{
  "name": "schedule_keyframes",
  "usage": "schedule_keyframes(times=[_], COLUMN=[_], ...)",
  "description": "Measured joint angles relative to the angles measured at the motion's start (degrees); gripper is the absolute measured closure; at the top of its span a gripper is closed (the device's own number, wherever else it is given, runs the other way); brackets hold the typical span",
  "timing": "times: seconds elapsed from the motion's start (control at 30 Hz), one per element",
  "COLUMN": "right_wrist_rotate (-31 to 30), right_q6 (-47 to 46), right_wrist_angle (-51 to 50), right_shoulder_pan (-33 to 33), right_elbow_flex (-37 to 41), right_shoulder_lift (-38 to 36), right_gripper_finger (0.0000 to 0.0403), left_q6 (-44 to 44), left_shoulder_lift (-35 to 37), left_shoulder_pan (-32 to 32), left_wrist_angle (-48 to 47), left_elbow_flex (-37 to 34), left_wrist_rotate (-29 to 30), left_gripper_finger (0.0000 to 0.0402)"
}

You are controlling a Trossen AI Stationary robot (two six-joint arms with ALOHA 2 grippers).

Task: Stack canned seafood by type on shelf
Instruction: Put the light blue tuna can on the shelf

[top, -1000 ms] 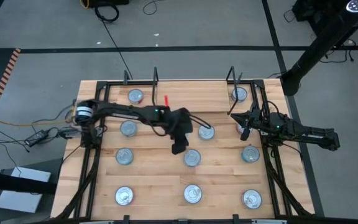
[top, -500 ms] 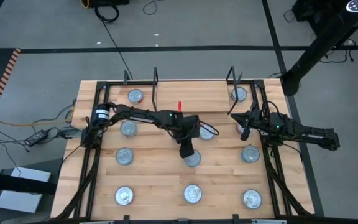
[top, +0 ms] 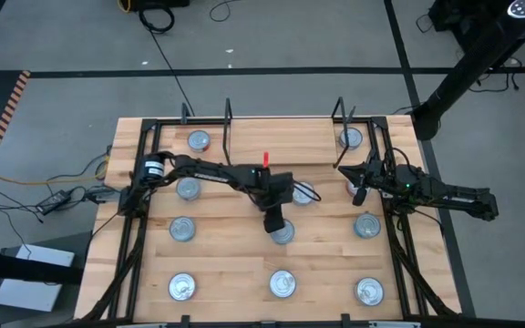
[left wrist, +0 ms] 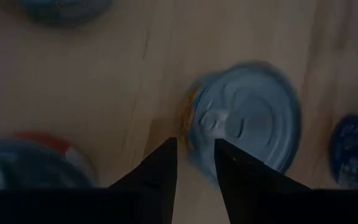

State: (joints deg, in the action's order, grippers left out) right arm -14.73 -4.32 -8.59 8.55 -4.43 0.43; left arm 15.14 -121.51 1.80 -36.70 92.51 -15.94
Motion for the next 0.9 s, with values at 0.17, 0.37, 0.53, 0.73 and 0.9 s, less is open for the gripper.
schedule_keyframes(times=[0.17, 0.37, 0.53, 0.73, 0.9], right_wrist_rotate=[0.0, -0.2, -0.2, -0.2, -0.2], right_q6=[0.0, 0.0, 0.0, 0.0, 0.0], right_wrist_angle=[0.3, 0.6, 0.6, 1.0, 1.1], right_shoulder_pan=[0.0, 0.0, 0.0, 0.0, 0.0], right_elbow_flex=[0.0, 0.0, 0.0, 0.0, 0.0], right_shoulder_lift=[0.2, 0.4, 0.4, 0.4, 0.4], right_gripper_finger=[0.0372, 0.0372, 0.0372, 0.0372, 0.0372], left_q6=[0.6, 0.3, 0.3, 0.3, 0.2], left_shoulder_lift=[-0.8, -0.8, -0.8, -0.8, -0.9], left_shoulder_pan=[0.0, 0.1, 0.1, 0.1, 0.2], left_wrist_angle=[-0.3, -1.1, -1.2, 0.0, 0.1], left_elbow_flex=[0.0, 0.0, 0.0, 0.0, 0.0], left_wrist_rotate=[0.9, 0.6, -0.7, -1.9, -2.0], left_gripper_finger=[0.0291, 0.03, 0.0331, 0.0393, 0.0396])
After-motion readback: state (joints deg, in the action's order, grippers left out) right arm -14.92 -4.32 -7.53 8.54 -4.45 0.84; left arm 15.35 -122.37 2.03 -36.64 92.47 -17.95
